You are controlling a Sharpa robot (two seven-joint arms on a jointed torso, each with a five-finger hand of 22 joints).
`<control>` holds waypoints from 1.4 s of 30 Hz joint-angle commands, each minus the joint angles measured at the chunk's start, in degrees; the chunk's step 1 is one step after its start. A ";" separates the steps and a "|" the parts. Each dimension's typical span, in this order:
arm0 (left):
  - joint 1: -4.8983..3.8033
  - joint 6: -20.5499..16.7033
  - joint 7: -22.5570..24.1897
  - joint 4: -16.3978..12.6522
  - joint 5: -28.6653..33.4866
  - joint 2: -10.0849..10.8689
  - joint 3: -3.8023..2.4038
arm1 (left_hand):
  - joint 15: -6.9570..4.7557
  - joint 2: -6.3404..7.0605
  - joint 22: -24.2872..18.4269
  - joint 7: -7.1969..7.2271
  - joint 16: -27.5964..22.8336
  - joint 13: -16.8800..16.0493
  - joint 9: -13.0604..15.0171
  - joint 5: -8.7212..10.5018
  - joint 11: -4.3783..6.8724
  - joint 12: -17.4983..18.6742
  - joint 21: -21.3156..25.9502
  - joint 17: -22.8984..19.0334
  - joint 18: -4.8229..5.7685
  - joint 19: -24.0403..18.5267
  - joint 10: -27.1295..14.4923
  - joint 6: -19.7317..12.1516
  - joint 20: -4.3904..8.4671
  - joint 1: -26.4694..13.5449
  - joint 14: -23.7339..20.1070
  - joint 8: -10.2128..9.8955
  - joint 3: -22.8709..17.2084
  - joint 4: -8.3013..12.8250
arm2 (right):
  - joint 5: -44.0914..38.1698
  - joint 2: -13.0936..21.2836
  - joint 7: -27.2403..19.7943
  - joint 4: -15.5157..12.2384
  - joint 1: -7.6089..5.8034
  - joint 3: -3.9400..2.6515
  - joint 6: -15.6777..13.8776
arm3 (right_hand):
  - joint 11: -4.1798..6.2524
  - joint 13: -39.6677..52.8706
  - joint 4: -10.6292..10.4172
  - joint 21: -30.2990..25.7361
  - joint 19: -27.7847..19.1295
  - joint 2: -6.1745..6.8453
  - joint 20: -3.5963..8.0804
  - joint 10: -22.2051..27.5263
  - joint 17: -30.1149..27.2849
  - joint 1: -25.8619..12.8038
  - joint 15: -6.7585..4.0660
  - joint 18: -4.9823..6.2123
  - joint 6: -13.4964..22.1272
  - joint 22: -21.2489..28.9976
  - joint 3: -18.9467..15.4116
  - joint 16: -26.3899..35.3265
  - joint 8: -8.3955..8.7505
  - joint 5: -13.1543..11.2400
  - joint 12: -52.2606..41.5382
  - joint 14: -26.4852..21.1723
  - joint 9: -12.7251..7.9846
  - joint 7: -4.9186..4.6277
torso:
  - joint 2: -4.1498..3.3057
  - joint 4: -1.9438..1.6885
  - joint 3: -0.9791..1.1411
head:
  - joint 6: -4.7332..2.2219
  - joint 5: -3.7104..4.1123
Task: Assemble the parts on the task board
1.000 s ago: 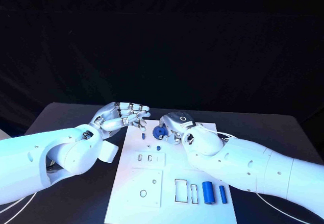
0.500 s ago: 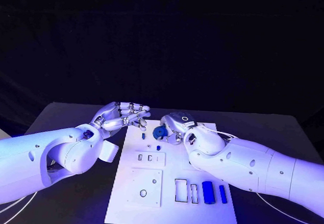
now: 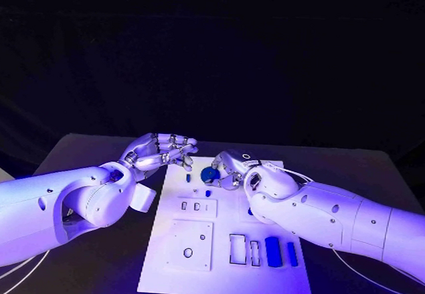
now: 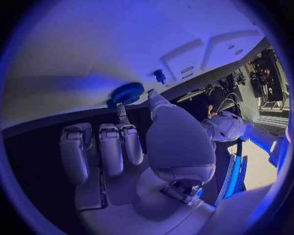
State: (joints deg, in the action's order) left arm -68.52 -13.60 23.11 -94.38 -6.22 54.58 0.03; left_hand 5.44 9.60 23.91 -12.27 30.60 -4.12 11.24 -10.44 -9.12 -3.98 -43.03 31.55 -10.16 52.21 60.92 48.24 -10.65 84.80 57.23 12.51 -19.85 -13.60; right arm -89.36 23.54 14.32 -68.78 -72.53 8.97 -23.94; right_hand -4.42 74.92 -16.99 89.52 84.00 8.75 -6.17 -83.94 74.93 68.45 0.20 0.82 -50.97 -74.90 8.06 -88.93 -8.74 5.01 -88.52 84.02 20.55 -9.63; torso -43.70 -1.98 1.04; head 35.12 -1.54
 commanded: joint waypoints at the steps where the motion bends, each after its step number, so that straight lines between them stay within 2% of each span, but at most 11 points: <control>1: -0.06 1.04 0.18 -0.08 -0.29 -0.12 -0.04 | -0.01 -0.04 0.20 -0.40 0.17 0.08 0.09 0.19 -0.09 0.29 -0.59 0.09 -0.21 -0.46 -0.47 -0.53 0.07 0.53 -0.30 -0.10 -0.46 0.33 | 3.36 0.02 -0.67 0.18 0.05 0.04 2.77 | -0.38 13.77 0.13 0.07 5.71 -0.53 -0.47 -4.80 11.79 -0.15 0.41 -0.69 -0.26 -14.67 -0.13 -0.23 0.12 0.21 -0.08 5.28 0.01 0.13 | 0.01 0.03 0.04 | -0.05 -0.06; 12: -0.06 1.02 0.21 -0.09 -0.37 -0.05 -0.04 | -0.01 -0.01 0.26 -0.41 0.16 0.09 0.09 0.18 -0.10 0.29 -0.69 0.10 -0.22 -0.52 -0.49 -0.54 0.06 0.63 -0.33 -0.11 -0.52 0.44 | 3.01 1.20 0.05 -0.83 0.03 0.04 2.20 | -0.38 13.82 0.26 0.13 5.75 -0.82 -0.45 -4.85 11.87 0.16 0.40 -0.71 -0.23 -14.73 0.06 -0.25 0.23 0.54 -0.14 5.30 -0.04 0.12 | 0.00 0.02 0.07 | -0.03 -0.14; 14: -0.06 1.01 0.21 -0.10 -0.37 -0.01 -0.04 | -0.01 -0.01 0.26 -0.41 0.16 0.09 0.09 0.18 -0.10 0.29 -0.69 0.10 -0.22 -0.52 -0.49 -0.54 0.06 0.63 -0.33 -0.11 -0.52 0.44 | 2.66 1.78 -0.09 -1.49 0.01 0.04 0.99 | -0.37 13.83 0.29 0.11 5.74 -0.85 -0.45 -4.86 11.85 0.30 0.40 -0.70 -0.26 -14.72 0.12 -0.25 0.25 0.62 -0.14 5.29 -0.04 0.13 | -0.04 0.06 0.09 | -0.04 -0.14; 20: -0.06 0.98 0.29 0.09 -0.37 0.15 -0.03 | -0.01 -0.01 0.26 -0.41 0.16 0.09 0.09 0.18 -0.10 0.29 -0.69 0.10 -0.22 -0.52 -0.49 -0.54 0.06 0.63 -0.33 -0.11 -0.52 0.44 | 3.99 5.11 -2.82 -5.00 -0.40 0.00 -6.32 | -0.36 13.75 0.39 0.08 5.72 -0.57 -0.42 -4.78 11.64 1.14 0.37 -0.69 -0.39 -14.68 0.27 -0.20 0.34 0.93 -0.05 5.24 -0.07 0.15 | 0.09 0.16 0.13 | -0.03 -0.32; 23: -0.05 0.98 0.34 0.25 -0.37 0.24 -0.03 | -0.01 -0.01 0.26 -0.41 0.16 0.09 0.09 0.18 -0.10 0.29 -0.69 0.10 -0.22 -0.52 -0.49 -0.54 0.06 0.63 -0.33 -0.11 -0.52 0.44 | 7.17 7.33 -4.86 -7.19 -1.11 -0.14 -7.31 | -0.34 13.71 0.42 -0.07 5.61 -0.76 -0.39 -4.74 11.48 2.35 0.33 -0.64 -0.52 -14.53 0.81 -0.16 0.47 1.34 0.00 5.21 -0.12 0.16 | 0.13 0.28 0.13 | -0.21 -0.26; 27: -0.05 1.05 0.44 0.64 -0.37 0.31 -0.03 | -0.01 -0.01 0.26 -0.41 0.16 0.09 0.09 0.18 -0.10 0.29 -0.69 0.10 -0.22 -0.52 -0.49 -0.54 0.06 0.63 -0.33 -0.11 -0.52 0.44 | 14.97 11.88 -8.22 -10.84 -3.15 -0.35 -4.81 | -0.39 13.24 0.85 -0.85 5.08 -0.85 -0.38 -4.25 10.94 5.29 0.35 -0.40 -0.44 -13.75 2.14 0.00 0.93 2.43 0.54 5.07 -0.29 0.08 | 0.42 0.73 0.30 | -0.48 -0.49; 30: -0.04 1.05 0.52 1.01 -0.37 0.34 -0.03 | -0.01 -0.01 0.26 -0.41 0.16 0.09 0.09 0.18 -0.10 0.29 -0.69 0.10 -0.22 -0.52 -0.49 -0.54 0.06 0.63 -0.33 -0.11 -0.52 0.44 | 20.58 15.94 -11.05 -12.97 -4.80 -0.44 -1.37 | -0.41 13.01 1.15 -1.47 4.65 -0.83 -0.40 -3.99 10.59 6.83 0.37 -0.20 -0.53 -13.15 2.82 0.10 1.11 2.44 0.82 4.99 -0.34 0.06 | 0.73 1.21 0.43 | -0.59 -0.73; 32: -0.03 1.11 0.57 1.35 -0.37 0.21 -0.02 | -0.01 -0.01 0.26 -0.41 0.16 0.09 0.09 0.18 -0.10 0.29 -0.69 0.10 -0.22 -0.52 -0.49 -0.54 0.06 0.63 -0.33 -0.11 -0.52 0.44 | 23.02 18.64 -12.72 -13.87 -5.47 -0.48 0.81 | -0.42 12.87 1.96 -1.67 4.52 -0.38 -0.41 -3.83 10.51 8.90 0.37 -0.15 -0.63 -12.98 3.51 0.14 1.29 2.45 1.00 4.96 -0.40 0.03 | 0.96 1.51 0.51 | -0.53 -0.83; 36: -0.01 1.26 0.63 1.78 -0.38 0.01 -0.01 | 0.00 0.02 0.41 -0.41 0.15 0.08 0.11 0.17 -0.10 0.27 -0.91 0.10 -0.22 -0.66 -0.51 -0.56 0.05 0.75 -0.35 -0.11 -0.65 0.58 | 25.38 23.37 -15.38 -14.48 -6.10 -0.50 4.50 | -0.43 12.86 2.93 -1.40 4.72 0.32 -0.41 -3.80 10.79 11.20 0.37 -0.24 -0.85 -13.27 4.21 0.07 1.46 2.36 1.03 5.02 -0.46 0.00 | 1.26 1.97 0.81 | -0.59 -0.83; 42: 0.02 1.42 0.68 2.24 -0.41 -0.14 -0.01 | 0.00 0.02 0.41 -0.41 0.15 0.08 0.11 0.17 -0.10 0.27 -0.91 0.10 -0.22 -0.66 -0.51 -0.56 0.05 0.75 -0.35 -0.11 -0.65 0.58 | 25.02 26.87 -17.69 -13.51 -5.97 -0.48 6.17 | -0.40 12.81 4.13 -1.45 4.69 1.30 -0.38 -3.74 10.91 13.66 0.34 -0.22 -1.16 -13.25 4.82 0.05 1.62 2.47 1.11 5.05 -0.53 0.03 | 1.53 2.64 1.21 | -0.38 -0.63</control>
State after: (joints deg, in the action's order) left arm -68.48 -13.36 23.11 -92.20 -6.37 54.57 0.07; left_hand 5.44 9.59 24.26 -12.27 30.61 -4.12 11.26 -10.44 -9.33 -3.98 -43.83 31.58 -10.17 51.79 60.71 48.24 -10.65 84.80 57.23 12.51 -20.34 -13.11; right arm -66.40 50.11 0.95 -82.49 -78.63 8.48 -21.66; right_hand -4.41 74.91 -13.10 87.97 84.00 10.06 -6.16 -83.94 74.91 81.68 0.19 0.82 -51.82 -74.93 12.89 -88.93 -7.41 7.32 -87.62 84.02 20.10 -9.60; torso -42.41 0.19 1.98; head 34.63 -2.29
